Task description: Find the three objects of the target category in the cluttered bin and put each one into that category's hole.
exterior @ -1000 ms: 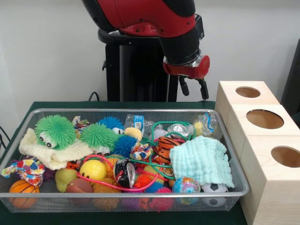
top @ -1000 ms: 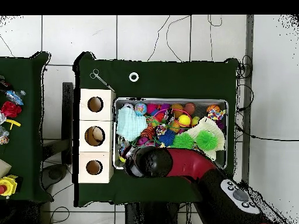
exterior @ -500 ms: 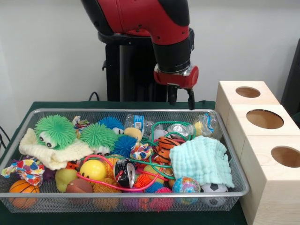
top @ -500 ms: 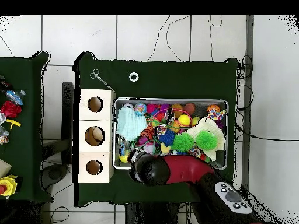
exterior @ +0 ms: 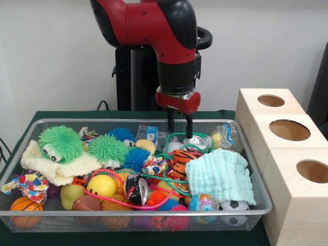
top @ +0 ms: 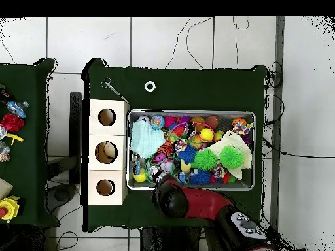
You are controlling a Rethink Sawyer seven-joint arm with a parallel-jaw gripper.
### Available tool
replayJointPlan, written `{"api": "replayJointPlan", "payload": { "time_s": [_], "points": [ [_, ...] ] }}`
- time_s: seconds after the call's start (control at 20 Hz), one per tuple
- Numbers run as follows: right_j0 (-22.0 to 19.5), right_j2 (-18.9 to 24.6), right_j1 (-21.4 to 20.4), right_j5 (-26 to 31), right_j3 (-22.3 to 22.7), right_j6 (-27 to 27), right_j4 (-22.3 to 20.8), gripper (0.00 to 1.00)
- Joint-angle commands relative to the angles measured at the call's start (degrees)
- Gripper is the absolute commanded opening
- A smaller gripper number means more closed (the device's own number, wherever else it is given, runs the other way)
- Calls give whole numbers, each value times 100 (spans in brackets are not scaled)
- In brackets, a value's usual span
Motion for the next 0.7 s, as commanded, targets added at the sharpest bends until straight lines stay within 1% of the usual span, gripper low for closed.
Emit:
{"api": "replayJointPlan", "payload": {
  "time_s": [0.05, 0.2, 0.4, 0.5, 0.6, 0.7],
  "points": [
    [202, -919, 247, -440, -3, 1647, 921, 100],
    [391, -1052, 173, -502, 139, 1707, 1268, 100],
    [626, -1146, 64, -466, 183, 1654, 1666, 100],
    [749, -1217, 21, -352, 51, 1443, 1746, 100],
    [828, -1231, 34, -153, -192, 1108, 1716, 100],
    [790, -1112, -6, 166, -447, 566, 1465, 100]
  ]
}}
